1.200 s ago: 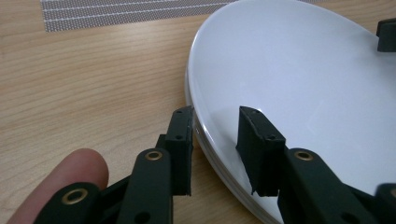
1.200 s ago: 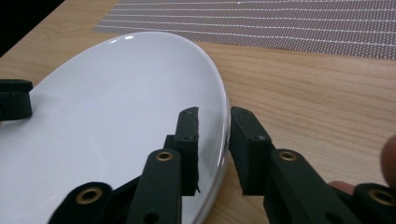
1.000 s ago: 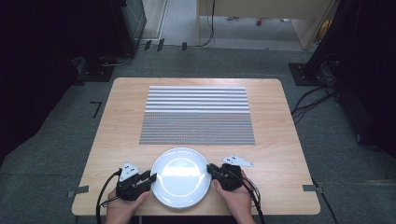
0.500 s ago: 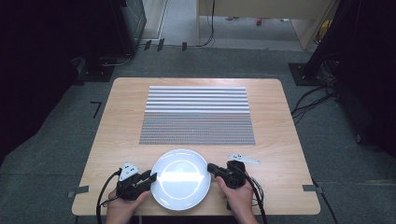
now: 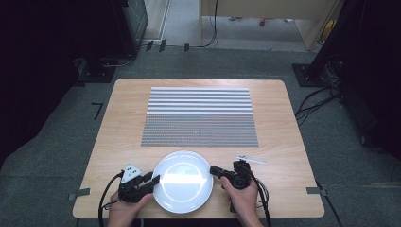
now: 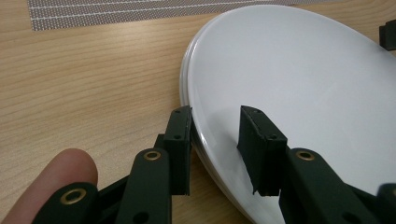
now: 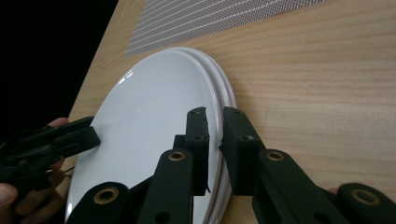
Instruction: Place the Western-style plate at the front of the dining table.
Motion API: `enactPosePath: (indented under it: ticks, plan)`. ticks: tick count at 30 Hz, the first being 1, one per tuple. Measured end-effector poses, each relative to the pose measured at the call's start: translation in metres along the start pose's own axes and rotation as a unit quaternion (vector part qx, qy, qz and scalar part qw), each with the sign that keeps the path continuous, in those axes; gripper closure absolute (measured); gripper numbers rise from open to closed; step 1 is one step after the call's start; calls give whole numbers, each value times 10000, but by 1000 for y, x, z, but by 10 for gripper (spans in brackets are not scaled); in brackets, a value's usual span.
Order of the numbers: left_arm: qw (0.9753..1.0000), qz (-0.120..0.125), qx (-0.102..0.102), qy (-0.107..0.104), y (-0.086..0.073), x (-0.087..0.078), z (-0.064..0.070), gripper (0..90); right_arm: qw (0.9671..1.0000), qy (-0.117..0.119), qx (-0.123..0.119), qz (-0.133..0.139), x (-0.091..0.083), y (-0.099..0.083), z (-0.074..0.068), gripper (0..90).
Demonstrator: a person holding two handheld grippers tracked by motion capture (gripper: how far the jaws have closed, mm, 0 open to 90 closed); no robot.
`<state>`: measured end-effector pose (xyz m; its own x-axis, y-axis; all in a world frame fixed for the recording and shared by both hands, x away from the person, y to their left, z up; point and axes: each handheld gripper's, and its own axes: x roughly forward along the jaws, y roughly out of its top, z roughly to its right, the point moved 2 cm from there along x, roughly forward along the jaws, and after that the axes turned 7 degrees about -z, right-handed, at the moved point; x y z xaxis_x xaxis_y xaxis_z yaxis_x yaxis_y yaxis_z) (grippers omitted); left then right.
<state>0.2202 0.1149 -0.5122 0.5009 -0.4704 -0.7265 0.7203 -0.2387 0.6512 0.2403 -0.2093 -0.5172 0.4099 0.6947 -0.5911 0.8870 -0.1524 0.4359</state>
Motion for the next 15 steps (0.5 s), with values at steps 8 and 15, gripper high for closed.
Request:
enactPosePath:
  ticks: [8, 15]
  plan:
    - [9999, -29, -33, -93, -2, -4, -3, 676, 9991, 236, 159, -309, -12, -9, 3, 816]
    - [9999, -40, -40, -113, -2, -4, -3, 686, 9994, 108, 65, -309, -9, -13, 1, 820]
